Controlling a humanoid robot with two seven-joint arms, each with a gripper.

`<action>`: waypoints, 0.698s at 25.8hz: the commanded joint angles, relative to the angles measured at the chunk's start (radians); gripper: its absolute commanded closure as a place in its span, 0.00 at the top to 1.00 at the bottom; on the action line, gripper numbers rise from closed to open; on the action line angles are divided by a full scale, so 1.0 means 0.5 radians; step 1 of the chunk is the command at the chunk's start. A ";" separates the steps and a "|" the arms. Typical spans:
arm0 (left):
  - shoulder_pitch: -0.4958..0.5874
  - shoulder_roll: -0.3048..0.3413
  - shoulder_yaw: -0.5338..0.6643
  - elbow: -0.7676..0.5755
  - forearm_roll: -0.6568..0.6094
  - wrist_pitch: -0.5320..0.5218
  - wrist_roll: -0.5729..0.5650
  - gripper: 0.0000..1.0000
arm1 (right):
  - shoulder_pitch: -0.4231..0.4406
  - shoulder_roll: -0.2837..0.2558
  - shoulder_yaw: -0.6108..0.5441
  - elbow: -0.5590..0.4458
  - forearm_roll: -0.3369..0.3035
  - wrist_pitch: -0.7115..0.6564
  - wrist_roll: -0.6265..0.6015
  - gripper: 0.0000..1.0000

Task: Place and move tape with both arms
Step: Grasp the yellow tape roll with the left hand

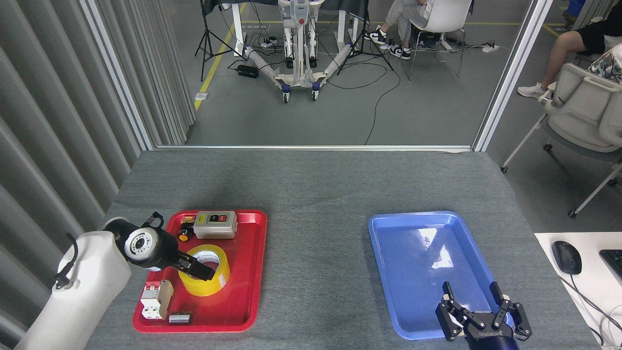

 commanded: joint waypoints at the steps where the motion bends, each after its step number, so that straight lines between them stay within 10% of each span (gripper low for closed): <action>1: -0.033 -0.043 0.009 0.032 0.021 0.200 -0.151 1.00 | 0.000 0.005 0.003 0.000 0.002 0.000 0.003 1.00; 6: -0.030 -0.144 0.089 0.017 0.162 0.697 -0.203 1.00 | 0.000 0.026 0.009 0.000 0.005 0.003 0.003 1.00; 18: -0.043 -0.135 0.089 0.121 -0.142 0.752 0.162 0.99 | -0.003 0.091 0.009 0.000 0.079 0.003 0.003 1.00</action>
